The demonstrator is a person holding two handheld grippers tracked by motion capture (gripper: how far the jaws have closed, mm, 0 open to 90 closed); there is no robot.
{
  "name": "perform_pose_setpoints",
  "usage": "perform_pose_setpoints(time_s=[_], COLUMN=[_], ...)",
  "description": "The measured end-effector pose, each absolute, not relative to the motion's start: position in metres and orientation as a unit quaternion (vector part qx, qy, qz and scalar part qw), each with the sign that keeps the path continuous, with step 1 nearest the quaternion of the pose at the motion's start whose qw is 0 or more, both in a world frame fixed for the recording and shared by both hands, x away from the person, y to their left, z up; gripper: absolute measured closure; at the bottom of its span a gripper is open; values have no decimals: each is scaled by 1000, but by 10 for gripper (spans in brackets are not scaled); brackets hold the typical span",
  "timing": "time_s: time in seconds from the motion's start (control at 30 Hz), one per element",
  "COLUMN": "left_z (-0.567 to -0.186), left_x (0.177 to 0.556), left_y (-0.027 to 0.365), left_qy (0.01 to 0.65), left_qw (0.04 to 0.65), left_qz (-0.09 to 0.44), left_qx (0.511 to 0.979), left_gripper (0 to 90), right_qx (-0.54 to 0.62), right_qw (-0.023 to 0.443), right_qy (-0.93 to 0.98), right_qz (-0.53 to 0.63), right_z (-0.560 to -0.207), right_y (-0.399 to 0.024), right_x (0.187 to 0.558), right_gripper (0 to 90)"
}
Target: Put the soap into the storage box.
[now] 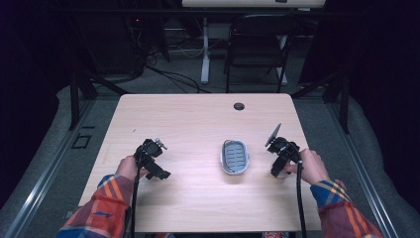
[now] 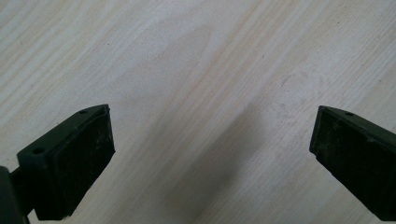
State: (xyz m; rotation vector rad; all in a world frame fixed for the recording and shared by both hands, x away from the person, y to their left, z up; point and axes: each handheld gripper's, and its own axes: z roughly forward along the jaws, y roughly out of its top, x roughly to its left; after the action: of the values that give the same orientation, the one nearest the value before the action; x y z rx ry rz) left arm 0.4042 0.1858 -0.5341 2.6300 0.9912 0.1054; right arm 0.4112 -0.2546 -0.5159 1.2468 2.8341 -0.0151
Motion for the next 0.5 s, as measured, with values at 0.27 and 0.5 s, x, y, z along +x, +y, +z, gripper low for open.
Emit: perform_pose_setpoints(time_s=[0.27,0.5], left_z=[-534,-534], left_x=[404,404], left_y=[186,186], left_qy=[347,348], left_qw=[163,164], left_qz=[37,37], left_qx=[923,923], left_gripper=[0,0], right_qx=[399,394], right_qw=[26,29], right_qy=[916,919], right_qz=[3,4], right_z=[-514,-512], right_y=[-249,-243], right_x=[412,413], right_gripper=[227,228])
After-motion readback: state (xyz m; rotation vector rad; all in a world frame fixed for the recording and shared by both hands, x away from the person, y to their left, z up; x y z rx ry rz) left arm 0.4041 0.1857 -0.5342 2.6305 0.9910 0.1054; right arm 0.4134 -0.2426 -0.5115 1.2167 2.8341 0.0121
